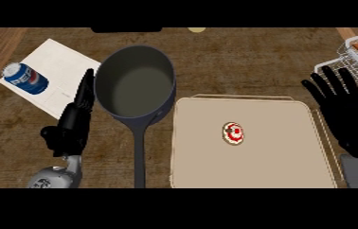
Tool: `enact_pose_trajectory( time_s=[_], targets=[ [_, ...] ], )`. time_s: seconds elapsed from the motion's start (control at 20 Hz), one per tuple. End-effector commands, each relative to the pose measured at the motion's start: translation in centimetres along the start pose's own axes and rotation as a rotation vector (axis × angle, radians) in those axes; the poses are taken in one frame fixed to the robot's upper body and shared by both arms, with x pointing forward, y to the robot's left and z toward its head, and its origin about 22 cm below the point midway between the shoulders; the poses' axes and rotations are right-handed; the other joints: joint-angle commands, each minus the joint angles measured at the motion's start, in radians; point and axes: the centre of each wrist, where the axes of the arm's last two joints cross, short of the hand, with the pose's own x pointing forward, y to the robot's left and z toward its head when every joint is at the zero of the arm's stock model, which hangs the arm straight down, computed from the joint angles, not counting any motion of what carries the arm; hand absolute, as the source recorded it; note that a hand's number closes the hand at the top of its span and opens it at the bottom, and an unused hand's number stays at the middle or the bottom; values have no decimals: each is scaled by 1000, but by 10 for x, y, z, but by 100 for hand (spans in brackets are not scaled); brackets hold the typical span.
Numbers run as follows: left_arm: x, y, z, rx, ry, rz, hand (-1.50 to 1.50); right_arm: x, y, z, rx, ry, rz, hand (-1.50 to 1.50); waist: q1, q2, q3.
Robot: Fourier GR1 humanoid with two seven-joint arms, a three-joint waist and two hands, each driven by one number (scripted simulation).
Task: Pick the cupcake from the tray and place it in the tiered basket
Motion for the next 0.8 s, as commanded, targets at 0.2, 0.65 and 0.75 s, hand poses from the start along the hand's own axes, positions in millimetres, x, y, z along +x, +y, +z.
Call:
enact_pose_trajectory(
  time_s=[0.2,0.65,0.75],
  targets=[
    [-3,-9,3,-12,11,-7,0,128,-3,12,222,175,556,-150,-5,-9,-5],
    [-2,-19,2,-12,11,-9,0,191,107,-42,428,337,1267,-150,16,-11,-6],
    [-5,-25,5,-12,18,0,0,177,126,-40,458,368,1336,-150,11,-10,-6]
  ],
)
